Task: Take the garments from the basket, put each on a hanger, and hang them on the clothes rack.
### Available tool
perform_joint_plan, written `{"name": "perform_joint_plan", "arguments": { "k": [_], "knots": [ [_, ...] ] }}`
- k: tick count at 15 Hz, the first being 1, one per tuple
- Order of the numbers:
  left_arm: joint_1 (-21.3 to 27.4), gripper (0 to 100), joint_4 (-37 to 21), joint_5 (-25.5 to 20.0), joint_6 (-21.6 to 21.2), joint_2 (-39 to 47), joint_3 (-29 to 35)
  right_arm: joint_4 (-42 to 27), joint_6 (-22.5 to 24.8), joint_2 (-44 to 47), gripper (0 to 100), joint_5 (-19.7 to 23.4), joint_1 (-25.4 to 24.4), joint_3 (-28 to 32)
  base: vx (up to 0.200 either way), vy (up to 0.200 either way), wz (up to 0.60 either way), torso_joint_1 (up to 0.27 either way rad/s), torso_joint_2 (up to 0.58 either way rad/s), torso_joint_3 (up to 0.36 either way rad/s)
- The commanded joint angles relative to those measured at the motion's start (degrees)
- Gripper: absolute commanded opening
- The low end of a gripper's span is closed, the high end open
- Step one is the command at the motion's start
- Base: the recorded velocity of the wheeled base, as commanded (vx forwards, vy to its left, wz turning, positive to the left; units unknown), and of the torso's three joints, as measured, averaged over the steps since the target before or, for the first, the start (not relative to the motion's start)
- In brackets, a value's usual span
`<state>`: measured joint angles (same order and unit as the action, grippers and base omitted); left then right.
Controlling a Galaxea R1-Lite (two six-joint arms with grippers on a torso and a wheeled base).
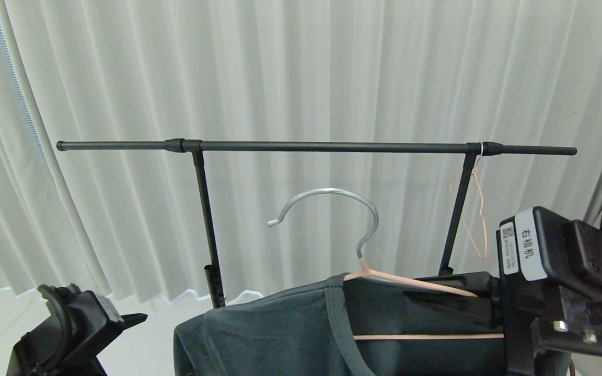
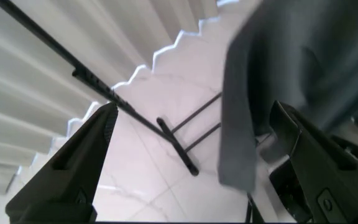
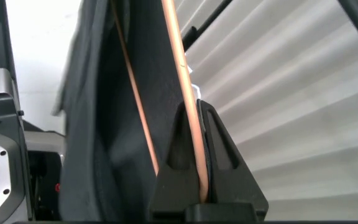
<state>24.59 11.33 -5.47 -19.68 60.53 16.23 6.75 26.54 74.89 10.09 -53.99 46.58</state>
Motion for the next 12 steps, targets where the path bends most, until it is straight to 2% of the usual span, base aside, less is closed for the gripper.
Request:
{"name": "perform_joint_plan", "arguments": {
  "k": [1, 2, 3, 7, 10, 11, 12],
  "knots": [
    [0.0, 100, 0.6, 0.0, 0.3, 1.6, 0.1, 0.0, 0.0, -0.7, 0, 0.0, -0.9, -0.3, 0.000, 0.000, 0.00, 0.000, 0.00, 0.000],
    [0.1, 100, 1.0, -0.1, 1.4, 1.6, 0.2, 0.0, 0.0, -0.7, 0, -0.1, -1.4, -0.3, 0.000, 0.000, 0.00, 0.000, 0.00, 0.000],
    [0.1, 0, 1.0, -0.1, 1.7, 1.8, 0.3, 0.0, -0.1, -0.6, 0, -0.2, -1.7, -0.3, 0.000, 0.000, 0.00, 0.000, 0.00, 0.000],
    [-0.3, 0, 1.0, 0.0, 1.7, 1.8, 0.2, -0.1, -0.3, -1.7, 0, -0.5, -1.3, -1.2, 0.000, 0.000, 0.00, 0.000, 0.00, 0.000],
    [-4.5, 0, 1.1, 0.1, 1.8, 1.0, 0.8, -0.1, -0.3, -3.2, 0, -0.9, 1.4, -3.3, 0.000, 0.000, 0.00, 0.000, 0.00, 0.000],
    [-8.2, 0, 1.1, 0.1, 1.7, 0.8, 0.9, -0.1, -0.3, -4.3, 0, -0.9, 3.3, -4.0, 0.000, 0.000, 0.00, 0.000, 0.00, 0.000],
    [-9.6, 0, 1.1, 0.1, 1.7, 0.7, 0.9, -0.1, -0.4, -4.7, 0, -0.8, 4.2, -4.0, 0.000, 0.000, 0.00, 0.000, 0.00, 0.000]
  ]
}}
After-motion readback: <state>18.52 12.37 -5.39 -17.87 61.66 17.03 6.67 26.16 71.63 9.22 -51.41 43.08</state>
